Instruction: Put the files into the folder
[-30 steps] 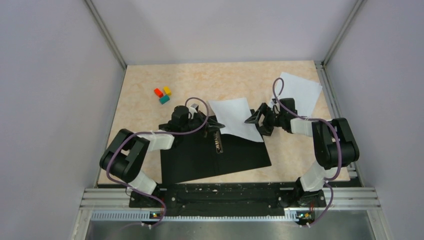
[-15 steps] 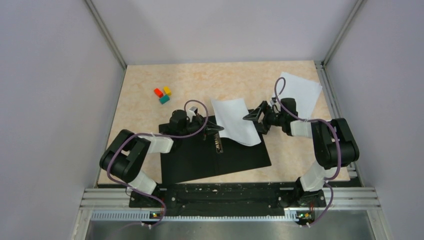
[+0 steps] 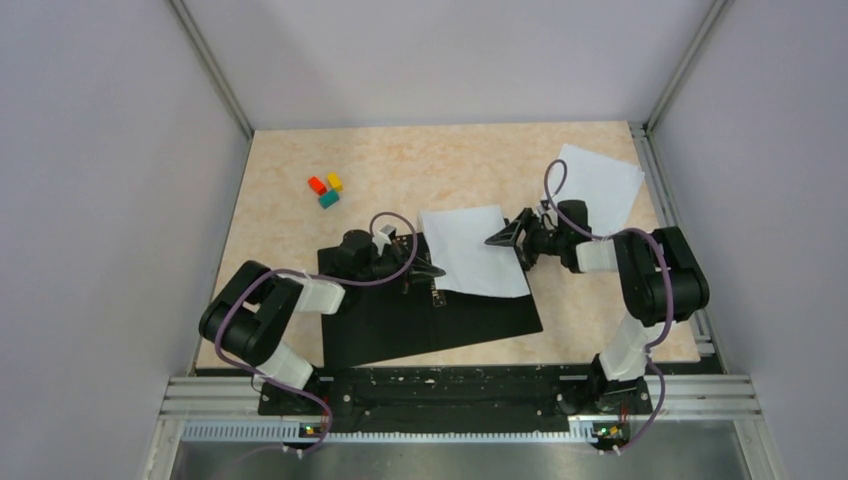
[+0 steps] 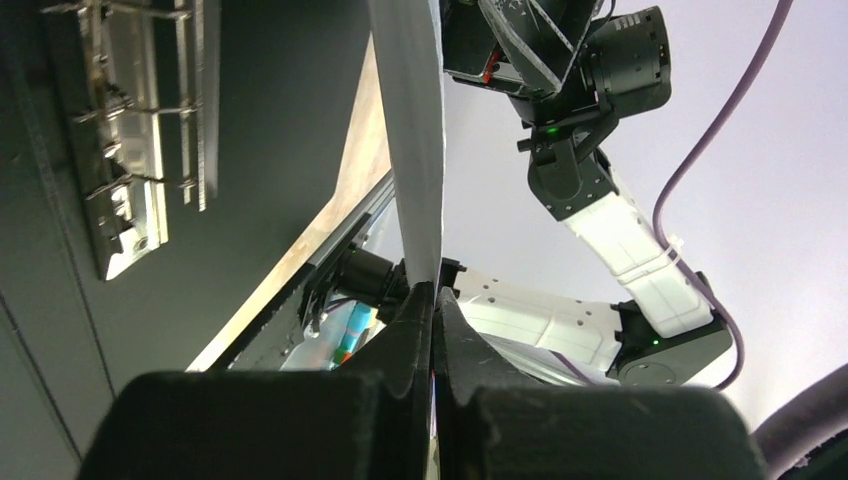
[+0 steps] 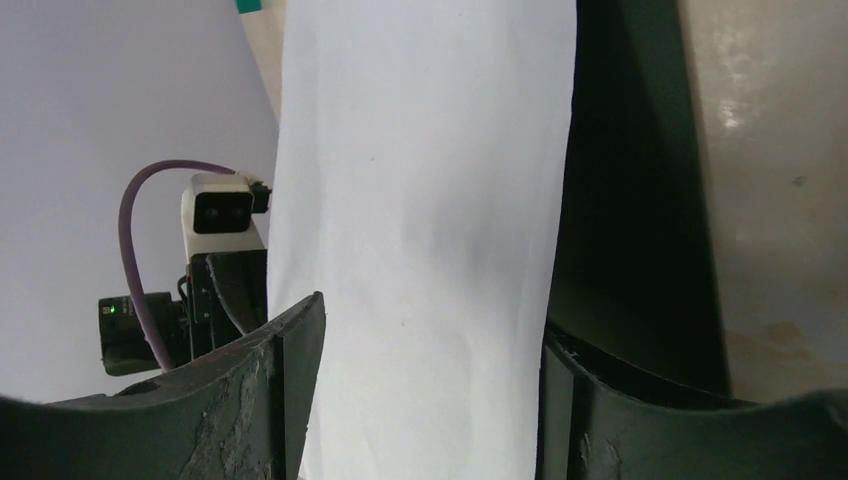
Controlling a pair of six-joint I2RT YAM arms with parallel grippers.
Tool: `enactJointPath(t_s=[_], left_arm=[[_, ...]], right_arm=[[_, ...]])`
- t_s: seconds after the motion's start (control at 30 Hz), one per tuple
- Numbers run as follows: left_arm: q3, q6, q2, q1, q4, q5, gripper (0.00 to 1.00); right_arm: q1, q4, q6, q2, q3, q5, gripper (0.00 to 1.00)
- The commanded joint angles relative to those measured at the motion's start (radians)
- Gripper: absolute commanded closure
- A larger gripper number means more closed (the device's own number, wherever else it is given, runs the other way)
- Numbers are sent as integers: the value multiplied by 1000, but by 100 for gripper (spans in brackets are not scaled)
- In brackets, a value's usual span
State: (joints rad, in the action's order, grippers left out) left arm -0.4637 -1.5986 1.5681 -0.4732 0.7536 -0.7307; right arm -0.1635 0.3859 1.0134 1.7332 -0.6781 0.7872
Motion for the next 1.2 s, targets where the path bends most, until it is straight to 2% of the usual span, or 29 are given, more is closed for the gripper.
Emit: enactJointPath(t_s=[0.0,0.23,0.4,0.5,0.6,0.67,0.7,0.8,0.87,0.93,1.03,1.17], left_arm=[[44,40,-31,-4,56,-35,100],[97,87,-36,-5,20,-28,100],[101,104,-23,-6,4,-39,100],[100,123,-20,-8,-33,-41,100],[85,158,-40,-12,-105,-36,100],[42,235,-72,-26,-244,-16,98],[13,288,-94,-36,-335,4,93],[-88,452,-163,-45,-671,119,74],[-153,551,-203,-45,-868,228,67],[-211,637,-226,-43,-1027,347,61],[-301,711,-221,-43,-1156,488,58],[-371,745,-175,-42,-1203,564,59]], right_arm=[[-18,33,-48,33,14,-8,36],[-47,27,-64,42,14,-26,36],[-69,65,-38,67,7,-15,40],[-68,65,-40,75,3,-19,52],[-69,-6,-89,61,-22,-48,72],[-69,-89,-150,30,-50,-78,88],[-69,-145,-214,14,-69,-98,100],[-70,-356,-402,-43,-145,-196,100],[-68,-512,-530,-72,-191,-268,100],[-68,-555,-583,-109,-189,-343,100],[-70,-550,-607,-152,-153,-352,100],[-106,-563,-634,-166,-144,-368,100]])
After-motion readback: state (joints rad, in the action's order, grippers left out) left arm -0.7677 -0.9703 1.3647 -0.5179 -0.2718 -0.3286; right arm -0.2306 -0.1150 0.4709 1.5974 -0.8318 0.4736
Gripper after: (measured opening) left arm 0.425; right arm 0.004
